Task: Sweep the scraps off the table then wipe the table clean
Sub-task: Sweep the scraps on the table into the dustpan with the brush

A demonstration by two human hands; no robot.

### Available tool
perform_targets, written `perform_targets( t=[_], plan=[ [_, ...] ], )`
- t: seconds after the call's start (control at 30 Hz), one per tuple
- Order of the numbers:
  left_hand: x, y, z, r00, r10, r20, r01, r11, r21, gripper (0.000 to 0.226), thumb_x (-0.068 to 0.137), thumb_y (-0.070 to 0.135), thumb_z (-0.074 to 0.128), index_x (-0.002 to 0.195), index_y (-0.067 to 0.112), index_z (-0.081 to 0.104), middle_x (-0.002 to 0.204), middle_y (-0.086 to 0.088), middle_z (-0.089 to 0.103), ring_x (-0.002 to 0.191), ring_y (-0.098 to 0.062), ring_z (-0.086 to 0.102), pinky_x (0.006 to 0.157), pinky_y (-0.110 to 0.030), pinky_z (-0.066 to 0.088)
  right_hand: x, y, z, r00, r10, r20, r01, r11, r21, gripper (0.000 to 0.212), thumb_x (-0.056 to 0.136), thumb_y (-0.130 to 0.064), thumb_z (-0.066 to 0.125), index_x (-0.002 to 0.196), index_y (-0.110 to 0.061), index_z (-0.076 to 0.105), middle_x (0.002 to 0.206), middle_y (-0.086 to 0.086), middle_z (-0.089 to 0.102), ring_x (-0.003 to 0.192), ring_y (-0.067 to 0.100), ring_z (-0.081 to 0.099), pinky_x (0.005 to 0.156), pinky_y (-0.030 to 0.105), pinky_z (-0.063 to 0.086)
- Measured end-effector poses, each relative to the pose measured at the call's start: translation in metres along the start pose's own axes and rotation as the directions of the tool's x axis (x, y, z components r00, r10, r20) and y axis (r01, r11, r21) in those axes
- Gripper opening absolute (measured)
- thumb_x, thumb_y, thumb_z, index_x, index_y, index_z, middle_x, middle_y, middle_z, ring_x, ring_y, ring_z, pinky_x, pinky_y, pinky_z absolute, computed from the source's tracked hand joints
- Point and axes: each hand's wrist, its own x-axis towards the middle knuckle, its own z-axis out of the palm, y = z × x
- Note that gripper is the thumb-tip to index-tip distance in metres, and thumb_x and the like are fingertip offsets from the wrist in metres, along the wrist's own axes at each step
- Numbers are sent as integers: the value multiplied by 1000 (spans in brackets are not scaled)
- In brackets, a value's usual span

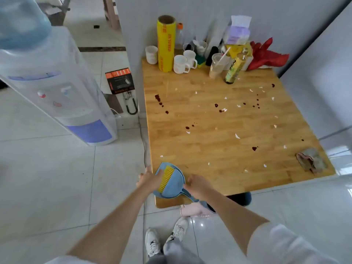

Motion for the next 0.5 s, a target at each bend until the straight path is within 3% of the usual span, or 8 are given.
perform_targets(
  t=[0.1, 0.13, 0.23, 0.3, 0.37, 0.43, 0.5],
  plan=[
    [17, -8, 13, 994, -104, 24, 105, 993, -48, 78, 95, 59, 41, 158, 22, 15, 152, -22, 33, 137, -38, 39, 110, -49, 40, 17, 1, 18, 1000, 30, -8, -30, 999, -13, 31, 97, -43, 48, 98, -13, 59, 87, 4, 56, 77, 23, 55, 61, 29, 37],
    [18, -10, 15, 991, -132, 31, 134, 988, -79, 77, 95, 57, 42, 157, 18, 19, 151, -20, 36, 135, -38, 41, 108, -50, 42, 16, -1, 21, 999, 49, -1, -49, 998, 25, 30, 98, -43, 48, 100, -15, 59, 85, 2, 55, 74, 20, 53, 61, 28, 37],
    [23, -7, 20, 990, -139, 18, 140, 985, -97, 67, 94, 52, 43, 145, 10, 38, 138, -18, 49, 126, -36, 49, 102, -49, 47, 25, -4, 31, 1000, 28, 13, -30, 993, 114, 24, 97, -41, 46, 80, -24, 51, 70, -6, 53, 60, 11, 49, 50, 27, 34],
    [24, -2, 15, 991, -129, -20, 126, 988, -85, 60, 92, 49, 42, 136, 9, 47, 129, -19, 52, 116, -35, 54, 99, -46, 48, 28, -6, 29, 1000, 25, 14, -28, 978, 208, 25, 98, -43, 43, 83, -24, 51, 71, -6, 54, 62, 11, 51, 50, 28, 36],
    [23, 14, 4, 993, -77, -89, 71, 995, -67, 54, 92, 47, 43, 128, 9, 53, 123, -19, 56, 107, -34, 57, 92, -42, 50, 30, -9, 16, 999, 23, -29, -13, 952, 306, 26, 101, -44, 41, 95, -20, 50, 75, -5, 54, 64, 13, 52, 51, 29, 35],
    [17, 38, -12, 986, 25, -162, -35, 997, -62, 49, 94, 45, 46, 127, 11, 55, 121, -16, 59, 99, -30, 58, 74, -34, 50, 32, -12, -4, 997, 28, -70, 4, 910, 415, 27, 102, -43, 43, 93, -17, 46, 75, -3, 54, 63, 15, 54, 50, 29, 36],
    [10, 68, -28, 966, 105, -236, -161, 960, -231, 47, 95, 42, 55, 134, 16, 48, 119, -9, 61, 93, -25, 61, 61, -29, 45, 34, -16, -29, 987, 72, -141, 14, 845, 535, 29, 101, -42, 46, 87, -16, 46, 75, 4, 59, 67, 26, 61, 56, 32, 42]
  ],
)
